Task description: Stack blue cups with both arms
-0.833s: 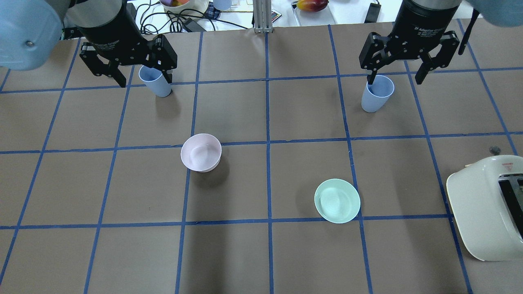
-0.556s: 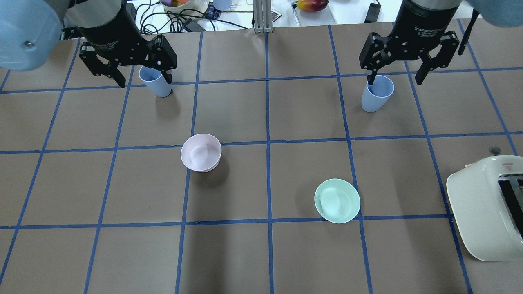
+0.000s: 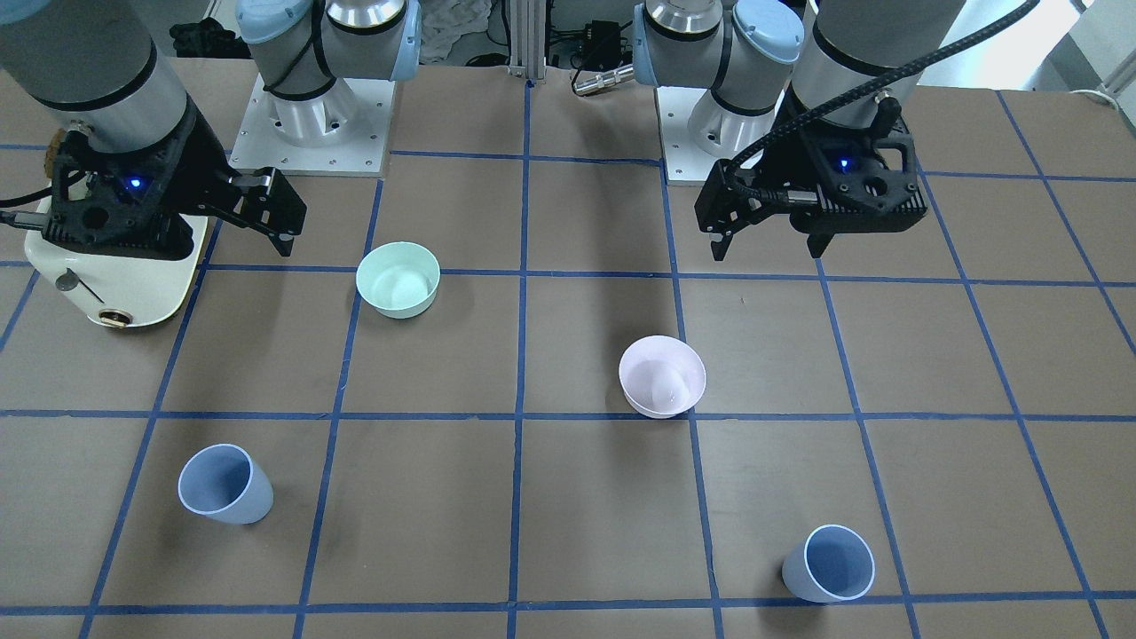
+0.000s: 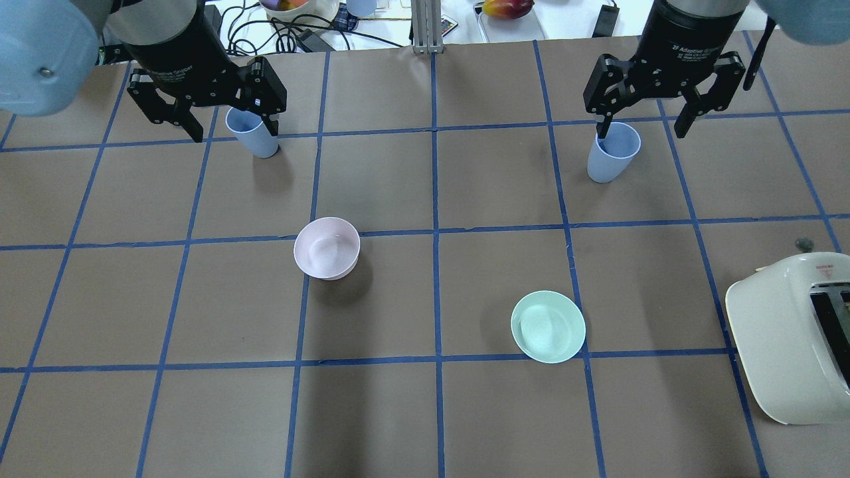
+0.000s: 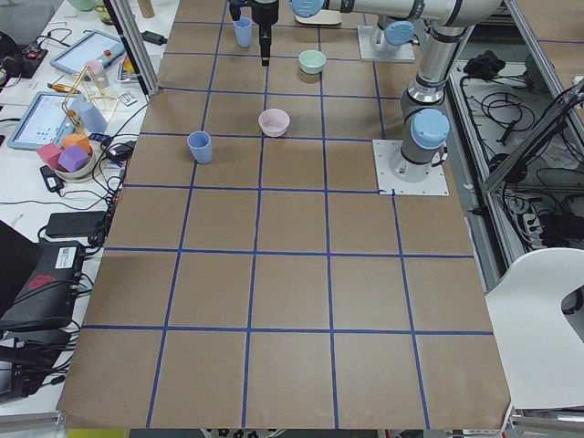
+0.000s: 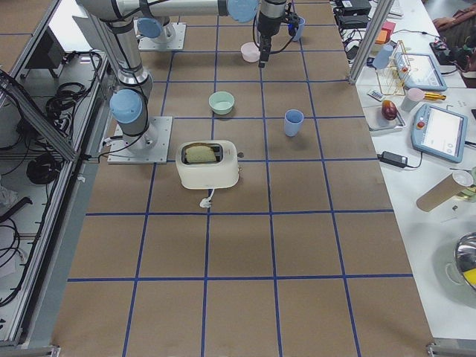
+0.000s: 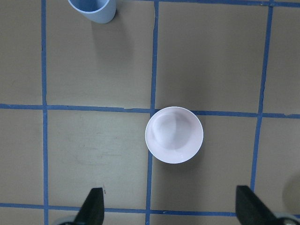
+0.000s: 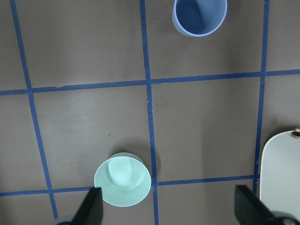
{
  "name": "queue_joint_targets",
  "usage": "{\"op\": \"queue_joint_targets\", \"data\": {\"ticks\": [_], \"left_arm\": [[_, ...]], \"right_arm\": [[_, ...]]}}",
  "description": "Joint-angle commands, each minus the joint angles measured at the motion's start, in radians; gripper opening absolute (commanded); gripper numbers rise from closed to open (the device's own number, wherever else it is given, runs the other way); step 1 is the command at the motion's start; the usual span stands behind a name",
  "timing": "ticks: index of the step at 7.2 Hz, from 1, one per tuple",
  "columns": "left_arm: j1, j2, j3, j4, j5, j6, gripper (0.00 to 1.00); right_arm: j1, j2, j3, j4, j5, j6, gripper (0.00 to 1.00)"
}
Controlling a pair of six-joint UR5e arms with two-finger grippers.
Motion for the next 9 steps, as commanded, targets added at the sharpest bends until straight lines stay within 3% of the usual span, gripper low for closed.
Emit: {"op": "queue_joint_targets", "data": {"ticks": [1,9], "left_arm": [[0.0,0.002,-0.001,0.0,0.0,0.0,1.0],[0.0,0.002,-0.001,0.003,0.0,0.001,1.0]], "right_arm": [[0.0,0.0,-0.001,-0.003,0.0,0.0,1.0],[0.002,0.014,-0.016,-0.017,0.005,-0.003,1.0]]}}
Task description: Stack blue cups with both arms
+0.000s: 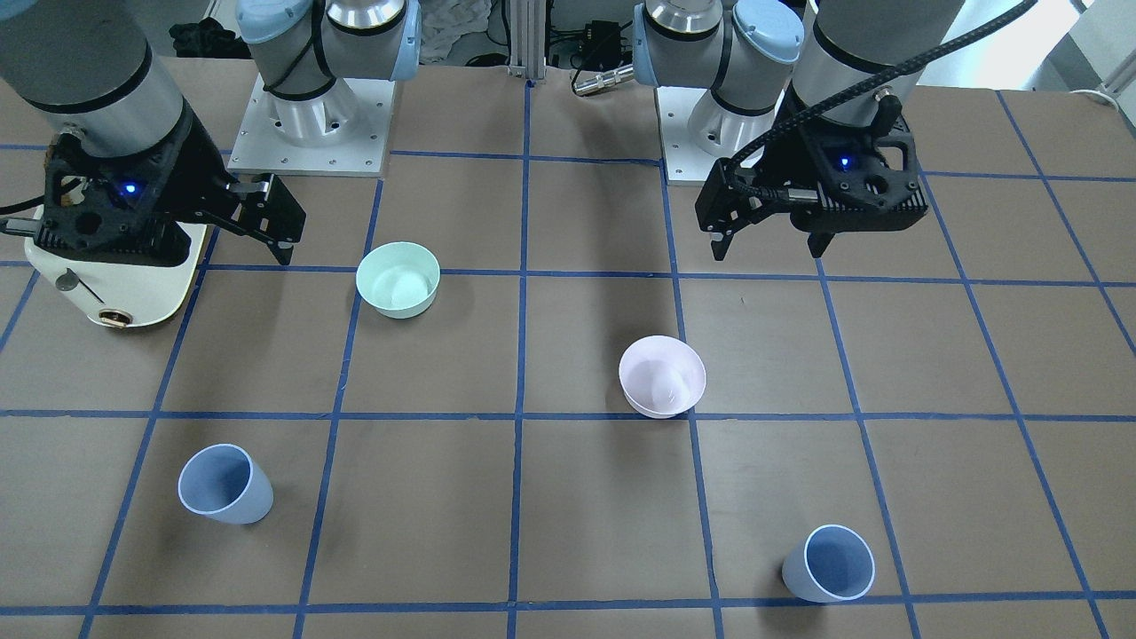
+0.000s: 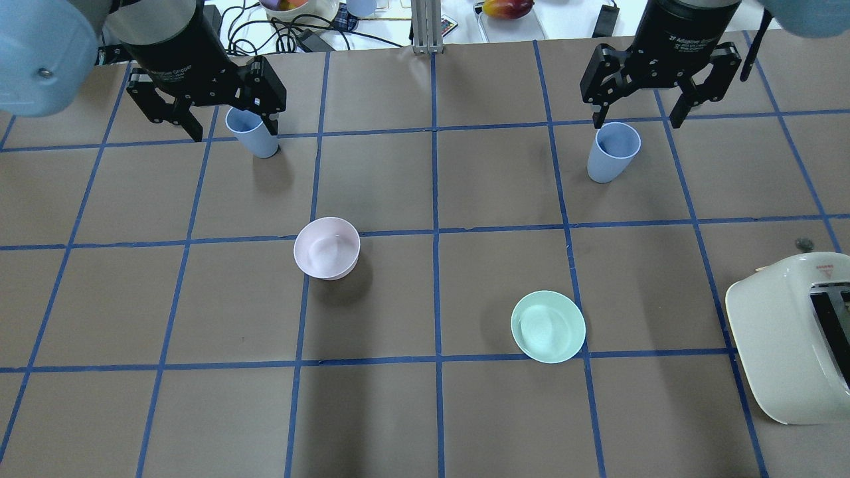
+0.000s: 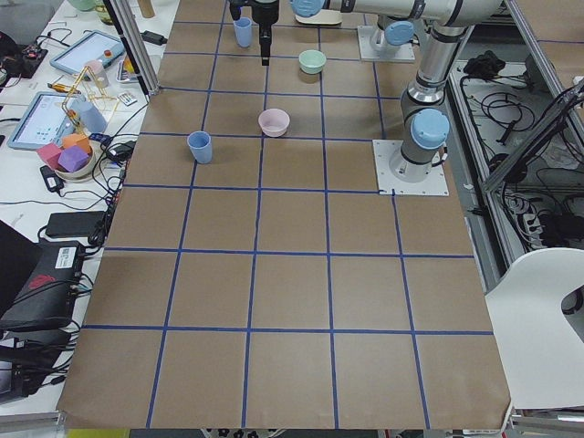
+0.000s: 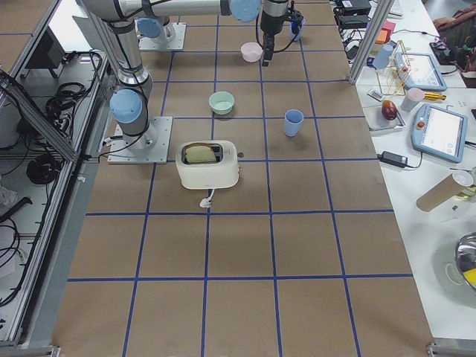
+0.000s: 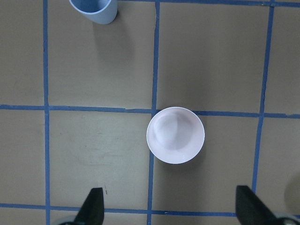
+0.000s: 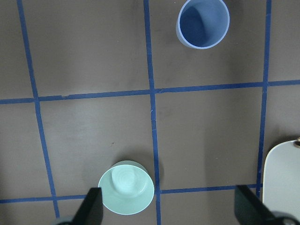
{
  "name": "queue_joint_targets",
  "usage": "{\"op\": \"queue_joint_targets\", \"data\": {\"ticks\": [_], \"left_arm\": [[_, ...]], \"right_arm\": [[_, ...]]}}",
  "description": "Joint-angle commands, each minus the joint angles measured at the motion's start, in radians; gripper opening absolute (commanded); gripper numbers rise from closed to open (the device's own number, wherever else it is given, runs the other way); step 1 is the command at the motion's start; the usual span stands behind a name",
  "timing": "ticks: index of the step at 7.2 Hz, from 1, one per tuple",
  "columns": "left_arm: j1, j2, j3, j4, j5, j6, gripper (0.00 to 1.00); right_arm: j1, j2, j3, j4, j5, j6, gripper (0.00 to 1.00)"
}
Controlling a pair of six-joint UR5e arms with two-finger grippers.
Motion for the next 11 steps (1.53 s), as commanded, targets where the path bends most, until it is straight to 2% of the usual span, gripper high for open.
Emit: {"op": "queue_joint_targets", "data": {"ticks": [1,5,6,8,11], "left_arm": [[0.0,0.0,-0.002,-0.003,0.001,-0.002,1.0],[0.009,-0.027,0.015,0.023,-0.011,-0.005,1.0],[0.011,-0.072,0.025,0.072,-0.011,-0.005,1.0],[0.011,-0.267,0.092,0.246,0.0,-0.015,1.0],[0.051,-0.57,0.37,0.247,0.003,0.022,1.0]], "right_arm": [[0.0,0.0,0.002,0.001,-0.003,0.0,1.0],[-0.002,0.0,0.006,-0.002,-0.008,0.002,1.0],[0.0,0.002,0.014,-0.011,-0.003,-0.003,1.0],[-0.002,0.024,0.022,-0.035,-0.01,-0.012,1.0],[-0.009,0.038,0.011,-0.026,-0.007,-0.015,1.0]]}}
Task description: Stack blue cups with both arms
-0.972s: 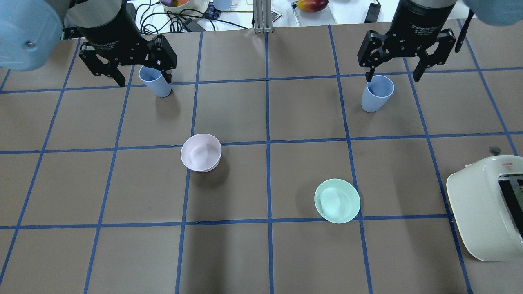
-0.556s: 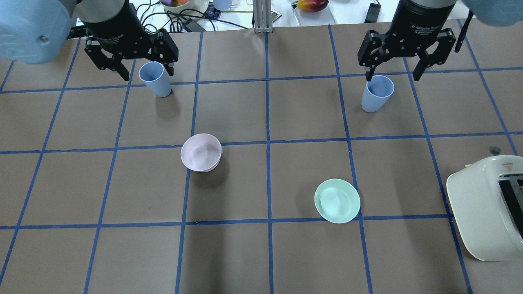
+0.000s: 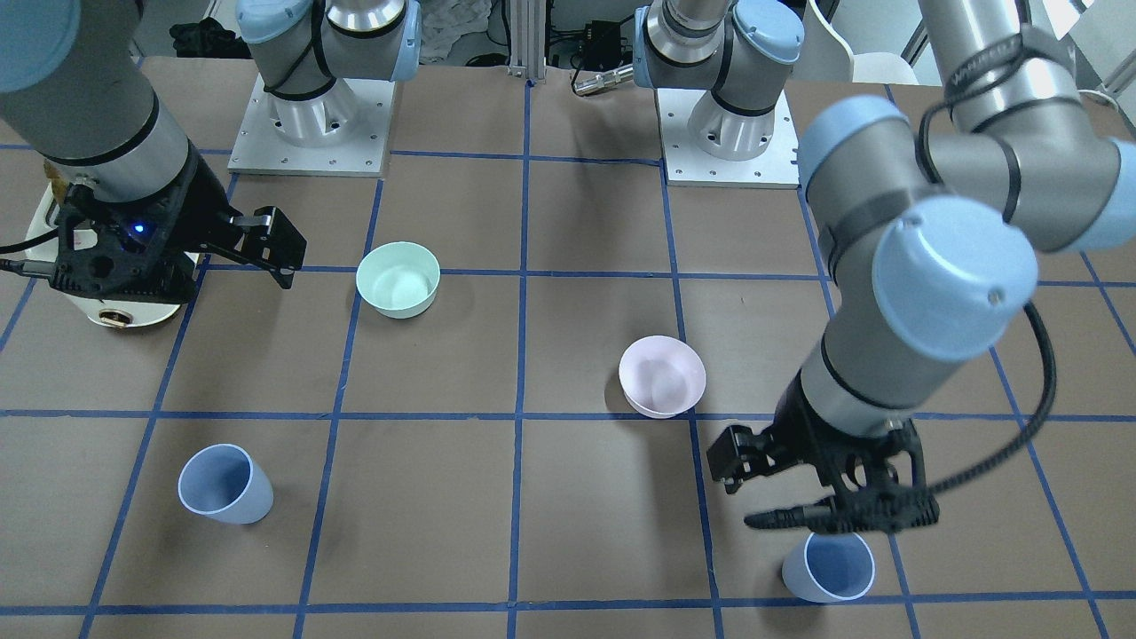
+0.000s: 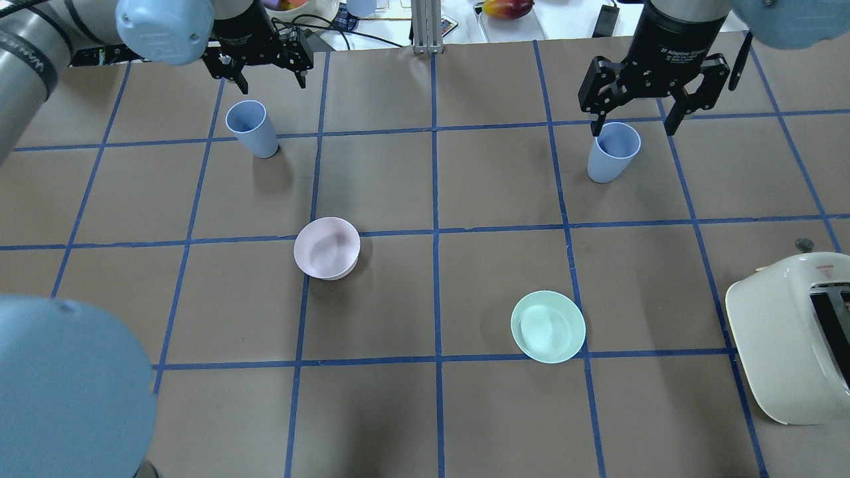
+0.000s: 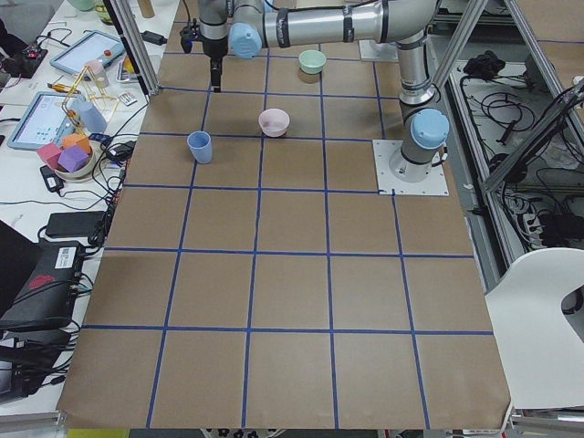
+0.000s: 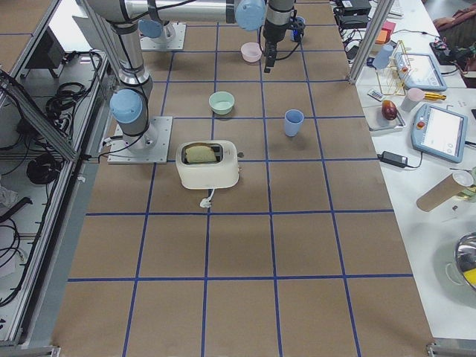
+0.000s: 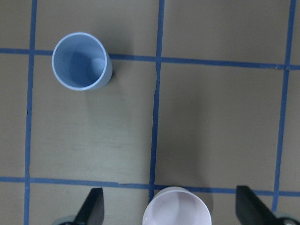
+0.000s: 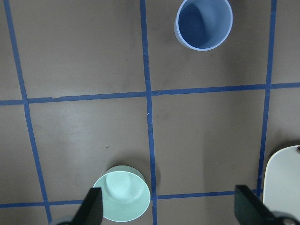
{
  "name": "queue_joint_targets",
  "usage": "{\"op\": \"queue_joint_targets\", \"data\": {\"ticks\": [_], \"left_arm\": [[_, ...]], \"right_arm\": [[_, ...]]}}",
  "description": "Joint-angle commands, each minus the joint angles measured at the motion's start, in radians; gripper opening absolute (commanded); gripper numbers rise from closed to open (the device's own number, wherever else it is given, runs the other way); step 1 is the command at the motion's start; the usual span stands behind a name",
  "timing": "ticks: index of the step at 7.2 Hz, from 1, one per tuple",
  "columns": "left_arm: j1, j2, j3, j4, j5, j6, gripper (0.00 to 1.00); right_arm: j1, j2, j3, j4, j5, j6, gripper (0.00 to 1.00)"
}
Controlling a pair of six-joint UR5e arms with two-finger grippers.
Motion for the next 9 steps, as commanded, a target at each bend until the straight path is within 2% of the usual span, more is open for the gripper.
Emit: {"op": "queue_joint_targets", "data": {"ticks": [1,3,7,8,9], "left_arm": [[0.035,-0.169,0.15,-0.001,0.005,0.026,1.0],[0.063,-0.212,0.167,0.003,0.032,0.156,1.0],[0.063,-0.24,0.121,-0.024,0.031,0.137,1.0],[0.063,-0.24,0.115,-0.024,0.031,0.138,0.72],[0.063,-0.24,0.115,-0.023,0.025,0.137,0.3]], "right_arm": [[-0.001,0.0,-0.011,0.005,0.003,-0.001,1.0],[0.001,0.0,-0.009,0.004,0.005,0.002,1.0],[0.001,-0.01,-0.02,0.003,0.006,0.002,1.0],[0.001,-0.009,-0.02,0.001,0.011,0.0,1.0],[0.001,-0.009,-0.02,0.001,0.012,0.0,1.0]]}}
